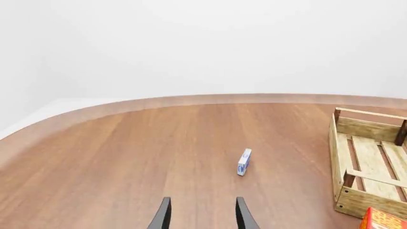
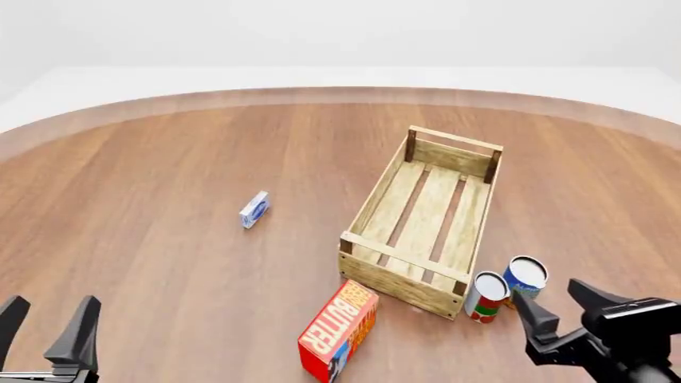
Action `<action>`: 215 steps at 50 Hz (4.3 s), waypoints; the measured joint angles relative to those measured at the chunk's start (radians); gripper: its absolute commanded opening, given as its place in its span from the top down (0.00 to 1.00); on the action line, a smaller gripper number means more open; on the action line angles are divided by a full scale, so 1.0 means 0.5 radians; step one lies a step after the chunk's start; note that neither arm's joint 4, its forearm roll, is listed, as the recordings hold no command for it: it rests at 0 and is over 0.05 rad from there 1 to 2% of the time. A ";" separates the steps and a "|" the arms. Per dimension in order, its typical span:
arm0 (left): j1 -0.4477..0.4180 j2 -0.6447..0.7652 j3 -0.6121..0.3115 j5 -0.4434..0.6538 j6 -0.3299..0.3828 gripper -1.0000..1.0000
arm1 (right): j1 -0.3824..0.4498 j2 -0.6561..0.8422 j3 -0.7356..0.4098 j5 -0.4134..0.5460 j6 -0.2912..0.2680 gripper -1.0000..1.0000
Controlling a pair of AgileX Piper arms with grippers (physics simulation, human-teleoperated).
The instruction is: Pick up the tomato sauce, and put it in the wooden tray.
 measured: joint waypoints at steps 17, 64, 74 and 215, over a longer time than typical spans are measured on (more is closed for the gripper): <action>0.000 0.000 0.000 0.000 0.000 0.00 | 0.007 0.182 -0.002 -0.141 -0.004 0.00; 0.000 0.000 0.000 0.000 0.000 0.00 | 0.023 0.638 0.043 -0.566 0.020 0.00; 0.000 0.000 0.000 0.000 0.000 0.00 | 0.025 0.719 0.055 -0.649 0.024 0.00; 0.000 0.000 0.000 0.000 0.000 0.00 | 0.023 1.828 0.106 -1.645 0.073 0.00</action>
